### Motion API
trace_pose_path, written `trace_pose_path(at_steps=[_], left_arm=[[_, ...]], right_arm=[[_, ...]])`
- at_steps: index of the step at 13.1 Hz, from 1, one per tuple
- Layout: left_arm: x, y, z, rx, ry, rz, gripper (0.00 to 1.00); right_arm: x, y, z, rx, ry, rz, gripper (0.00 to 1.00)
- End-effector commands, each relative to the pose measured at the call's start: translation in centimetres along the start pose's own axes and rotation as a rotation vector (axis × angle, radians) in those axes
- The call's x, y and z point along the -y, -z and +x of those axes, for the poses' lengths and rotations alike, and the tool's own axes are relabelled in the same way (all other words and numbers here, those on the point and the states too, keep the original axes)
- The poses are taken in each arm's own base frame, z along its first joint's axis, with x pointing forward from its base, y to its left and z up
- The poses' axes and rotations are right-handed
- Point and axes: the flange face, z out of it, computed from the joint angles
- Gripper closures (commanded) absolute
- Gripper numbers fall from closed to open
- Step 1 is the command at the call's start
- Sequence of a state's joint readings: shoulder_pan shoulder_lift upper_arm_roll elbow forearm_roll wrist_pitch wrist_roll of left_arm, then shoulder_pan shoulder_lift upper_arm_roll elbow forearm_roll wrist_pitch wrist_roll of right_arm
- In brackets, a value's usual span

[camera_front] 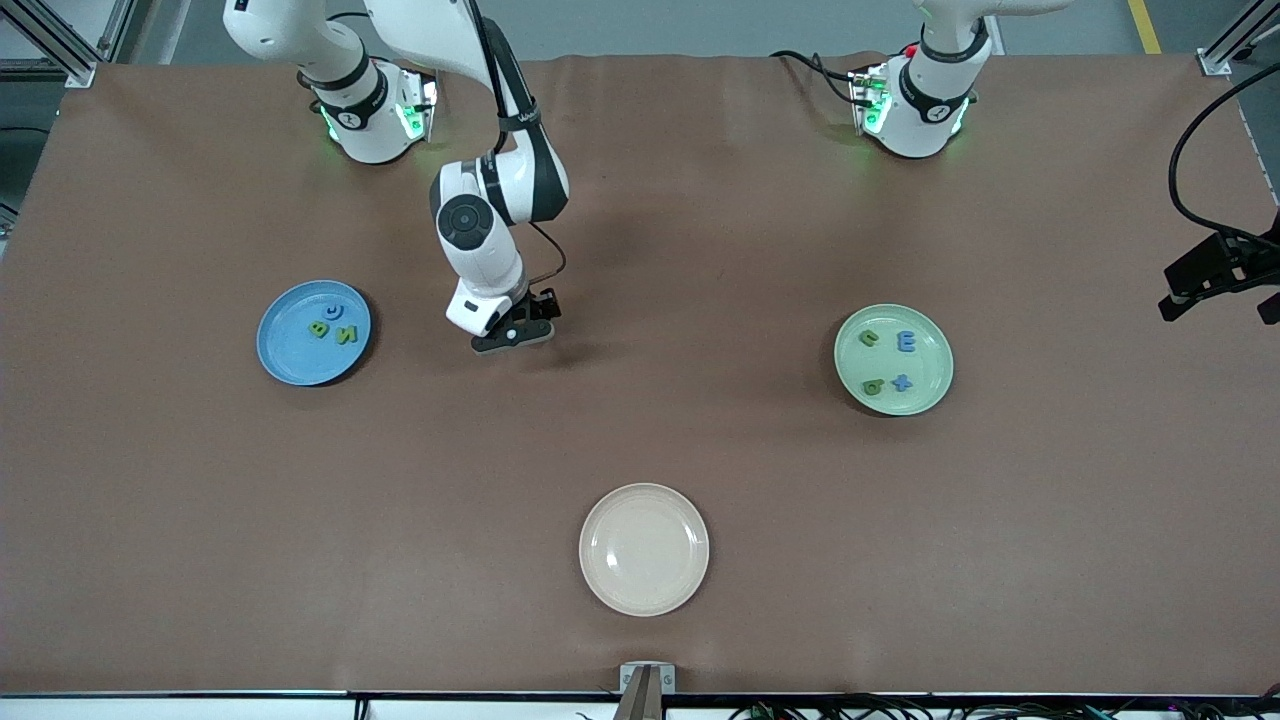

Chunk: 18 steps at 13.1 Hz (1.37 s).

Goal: Sort uppercase to blue plate, lowercase to green plate
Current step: 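Lower the right gripper onto the pink Q and close it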

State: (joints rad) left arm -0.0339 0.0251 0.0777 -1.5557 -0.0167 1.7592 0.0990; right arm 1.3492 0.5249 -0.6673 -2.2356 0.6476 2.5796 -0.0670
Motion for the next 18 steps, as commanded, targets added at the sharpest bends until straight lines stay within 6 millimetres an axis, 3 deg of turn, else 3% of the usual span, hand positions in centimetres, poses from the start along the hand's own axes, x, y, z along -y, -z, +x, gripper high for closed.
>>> trace_pose_path(at_steps=[1, 14, 16, 17, 18], left_arm=[[-0.2, 0.4, -0.1, 0.007, 0.006, -0.009, 0.00], [-1.8, -0.2, -0.4, 0.025, 0.022, -0.005, 0.00], [-2.2, 0.2, -0.5, 0.019, 0.015, -0.011, 0.00], [-2.5, 0.2, -0.5, 0.026, 0.012, -0.014, 0.00], [-2.7, 0.2, -0.5, 0.026, 0.009, -0.014, 0.00]], right_arm=[[0.3, -0.6, 0.6, -0.016, -0.010, 0.021, 0.17], [0.6, -1.0, 0.6, -0.014, 0.033, 0.019, 0.53], [0.0, -1.1, 0.7, -0.012, 0.066, 0.018, 0.72], [-0.2, -1.1, 0.7, -0.011, 0.045, 0.021, 1.00], [-0.4, -1.1, 0.8, -0.012, 0.028, 0.026, 1.00]])
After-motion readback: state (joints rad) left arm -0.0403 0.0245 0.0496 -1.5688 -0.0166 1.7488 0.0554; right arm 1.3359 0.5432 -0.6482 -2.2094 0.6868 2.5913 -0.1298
